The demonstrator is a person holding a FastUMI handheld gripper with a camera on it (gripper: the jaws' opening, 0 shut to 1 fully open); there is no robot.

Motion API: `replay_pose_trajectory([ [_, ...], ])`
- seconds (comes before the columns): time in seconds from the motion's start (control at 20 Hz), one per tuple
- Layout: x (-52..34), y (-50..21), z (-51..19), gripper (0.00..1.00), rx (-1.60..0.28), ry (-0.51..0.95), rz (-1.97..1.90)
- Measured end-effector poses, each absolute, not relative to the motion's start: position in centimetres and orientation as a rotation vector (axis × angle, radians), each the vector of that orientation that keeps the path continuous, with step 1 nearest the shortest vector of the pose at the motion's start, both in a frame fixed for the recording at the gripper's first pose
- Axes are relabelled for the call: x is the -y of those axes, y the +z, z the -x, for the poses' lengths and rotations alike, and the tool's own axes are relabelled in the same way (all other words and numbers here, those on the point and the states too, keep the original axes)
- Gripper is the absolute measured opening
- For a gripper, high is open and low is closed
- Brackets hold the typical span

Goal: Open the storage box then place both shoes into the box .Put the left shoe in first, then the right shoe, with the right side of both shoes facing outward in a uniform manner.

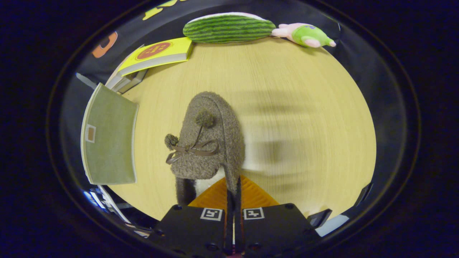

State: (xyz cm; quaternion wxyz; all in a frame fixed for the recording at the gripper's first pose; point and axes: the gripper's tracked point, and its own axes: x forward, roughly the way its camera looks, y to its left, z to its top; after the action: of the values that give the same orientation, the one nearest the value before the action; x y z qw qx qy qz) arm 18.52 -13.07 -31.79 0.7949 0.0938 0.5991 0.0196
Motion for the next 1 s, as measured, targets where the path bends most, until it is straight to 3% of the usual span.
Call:
replay_pose_trajectory([
  [0.55,6.8,-21.1,-18.6,0.08,-1.111,0.072,-0.325],
  [1.0,-6.6,-13.7,-18.1,0.08,-1.031,0.174,-0.352],
])
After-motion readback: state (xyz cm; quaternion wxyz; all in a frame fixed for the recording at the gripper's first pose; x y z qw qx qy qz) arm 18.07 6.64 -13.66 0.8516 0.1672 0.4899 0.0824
